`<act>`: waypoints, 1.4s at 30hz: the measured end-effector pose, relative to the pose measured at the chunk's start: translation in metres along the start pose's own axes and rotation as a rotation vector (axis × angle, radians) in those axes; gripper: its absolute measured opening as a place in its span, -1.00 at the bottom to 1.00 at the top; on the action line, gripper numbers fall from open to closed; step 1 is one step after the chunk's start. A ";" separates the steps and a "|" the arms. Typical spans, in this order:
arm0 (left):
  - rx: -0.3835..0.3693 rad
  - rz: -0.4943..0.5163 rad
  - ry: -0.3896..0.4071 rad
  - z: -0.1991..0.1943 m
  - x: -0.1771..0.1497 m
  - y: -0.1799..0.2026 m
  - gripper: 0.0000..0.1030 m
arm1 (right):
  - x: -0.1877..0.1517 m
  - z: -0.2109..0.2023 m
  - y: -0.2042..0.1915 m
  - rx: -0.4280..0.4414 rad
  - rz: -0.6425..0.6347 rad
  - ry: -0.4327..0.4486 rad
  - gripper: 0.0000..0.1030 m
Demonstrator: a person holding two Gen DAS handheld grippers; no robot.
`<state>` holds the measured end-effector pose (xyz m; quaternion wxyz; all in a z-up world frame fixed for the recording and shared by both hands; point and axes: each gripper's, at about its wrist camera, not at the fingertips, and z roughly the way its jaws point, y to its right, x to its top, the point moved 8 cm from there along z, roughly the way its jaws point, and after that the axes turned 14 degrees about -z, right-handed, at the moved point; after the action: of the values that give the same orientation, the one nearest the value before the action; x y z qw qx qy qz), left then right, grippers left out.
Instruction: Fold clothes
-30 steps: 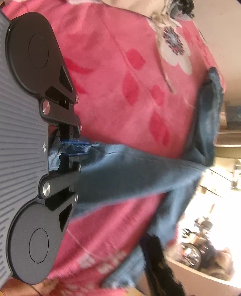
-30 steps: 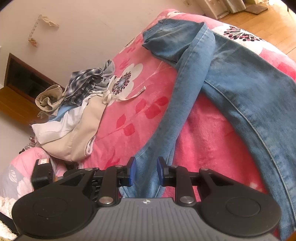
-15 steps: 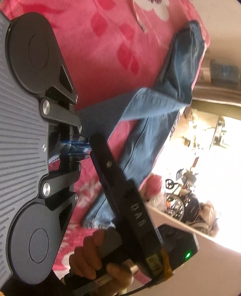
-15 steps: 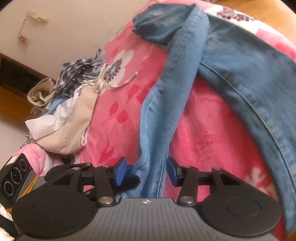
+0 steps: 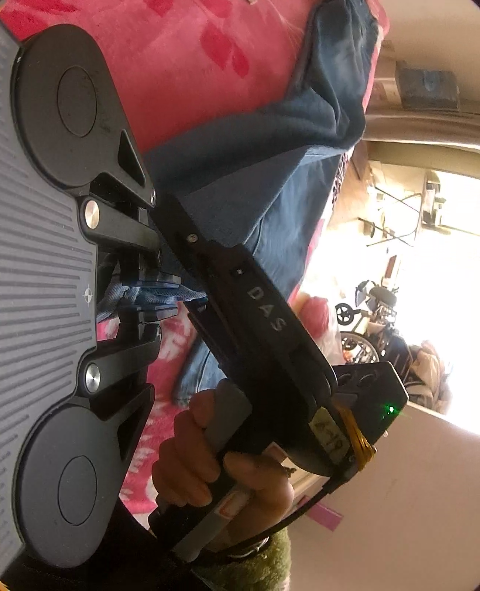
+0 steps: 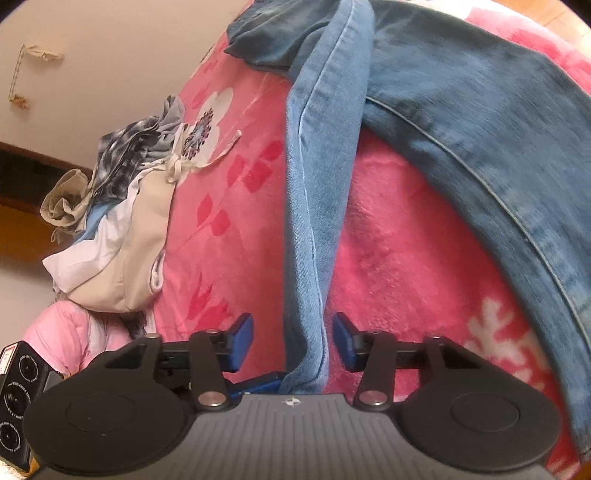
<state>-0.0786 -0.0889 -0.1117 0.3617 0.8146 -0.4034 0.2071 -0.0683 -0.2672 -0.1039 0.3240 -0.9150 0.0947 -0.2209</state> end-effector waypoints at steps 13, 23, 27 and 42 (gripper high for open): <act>0.002 -0.138 -0.050 0.002 0.007 -0.017 -0.22 | -0.015 -0.028 0.037 -0.122 0.065 0.036 -0.94; 0.063 -0.189 -0.079 0.002 0.011 -0.043 -0.21 | -0.011 -0.117 0.077 -0.169 0.182 0.194 -0.94; 0.070 -0.189 -0.095 0.002 0.009 -0.044 -0.21 | -0.005 -0.140 0.106 -0.196 0.199 0.204 -0.94; 0.193 -0.172 -0.135 -0.003 0.005 -0.083 -0.21 | 0.024 -0.163 0.131 -0.617 -0.117 0.176 -0.75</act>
<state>-0.0091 -0.0552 -0.1416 0.2703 0.8892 -0.3337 0.1578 -0.1268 -0.4655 -0.0658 0.0088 -0.9513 0.1321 -0.2784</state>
